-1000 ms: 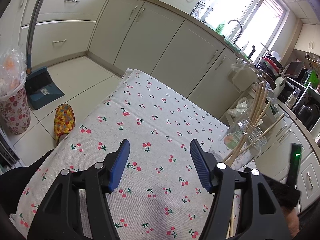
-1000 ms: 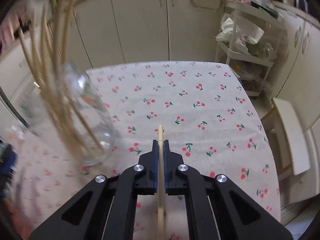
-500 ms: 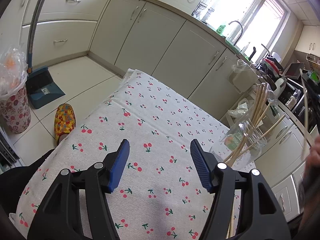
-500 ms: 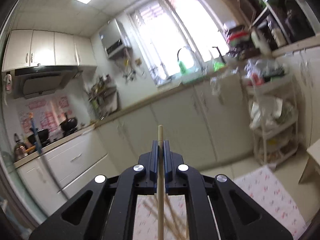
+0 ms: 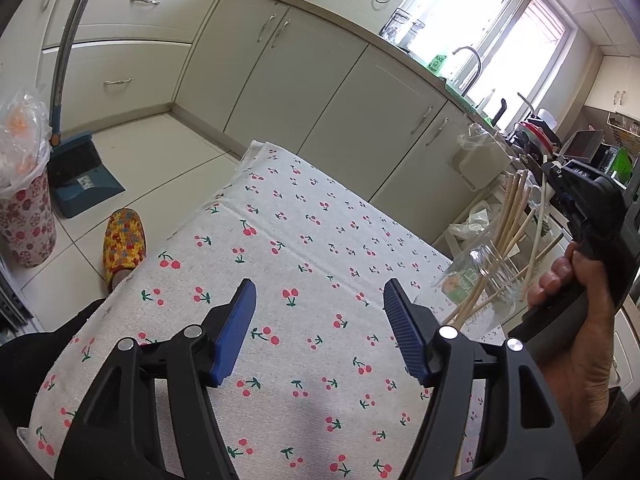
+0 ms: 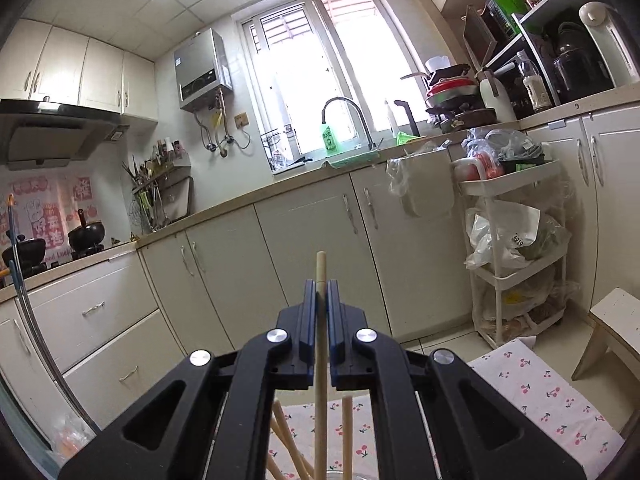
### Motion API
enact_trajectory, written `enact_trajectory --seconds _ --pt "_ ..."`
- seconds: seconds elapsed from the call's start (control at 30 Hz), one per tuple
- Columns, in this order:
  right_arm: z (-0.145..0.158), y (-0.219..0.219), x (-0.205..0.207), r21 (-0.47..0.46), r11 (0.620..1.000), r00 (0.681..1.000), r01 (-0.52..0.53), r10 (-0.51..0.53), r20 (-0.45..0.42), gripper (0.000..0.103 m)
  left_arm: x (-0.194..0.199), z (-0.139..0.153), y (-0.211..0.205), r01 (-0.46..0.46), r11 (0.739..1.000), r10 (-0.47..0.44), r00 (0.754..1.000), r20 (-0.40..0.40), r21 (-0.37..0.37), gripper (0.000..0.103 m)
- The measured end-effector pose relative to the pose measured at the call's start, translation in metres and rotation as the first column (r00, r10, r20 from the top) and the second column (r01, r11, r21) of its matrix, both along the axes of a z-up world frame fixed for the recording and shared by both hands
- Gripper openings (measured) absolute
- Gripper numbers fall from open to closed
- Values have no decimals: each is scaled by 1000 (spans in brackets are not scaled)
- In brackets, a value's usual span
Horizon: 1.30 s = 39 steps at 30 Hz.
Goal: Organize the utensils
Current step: 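Lower the right gripper's stick into the jar and open the right gripper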
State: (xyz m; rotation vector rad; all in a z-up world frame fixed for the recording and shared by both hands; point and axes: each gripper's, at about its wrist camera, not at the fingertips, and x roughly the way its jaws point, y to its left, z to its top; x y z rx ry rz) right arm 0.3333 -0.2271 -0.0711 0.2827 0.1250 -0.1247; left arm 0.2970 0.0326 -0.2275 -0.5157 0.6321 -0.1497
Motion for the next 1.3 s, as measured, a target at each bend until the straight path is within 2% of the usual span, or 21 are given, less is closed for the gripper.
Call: enact_trajectory --seconds 0.27,0.37,0.47,0.57,0.7,0.9,1.2,1.3 --pt "-13 -7 -4 31 999 999 -32 33 -14 6 0 0 0 0 1000 0 1000 0 0 64" --pt "-11 -13 -6 74 996 999 -44 45 -13 6 0 0 0 0 1000 0 1000 0 -1 64" --pt "-3 -22 -4 154 986 998 -58 59 2 6 0 1 0 0 1000 0 1000 2 -3 64" --pt "12 -22 -4 174 982 997 -68 61 48 6 0 1 0 0 1000 0 1000 1 -4 64" --pt "32 -7 -9 108 991 993 -80 69 101 6 0 1 -1 1 1000 -1 1000 3 -6 64" --pt "22 4 -10 -16 999 995 -38 39 91 6 -1 2 0 1 1000 -1 1000 2 -16 64" --pt "21 -1 -1 -26 1000 995 -12 15 103 6 1 1 1 4 1000 -4 1000 4 -13 64" --pt "16 0 -1 -34 999 997 -23 26 74 6 0 1 1 4 1000 -4 1000 3 -14 64"
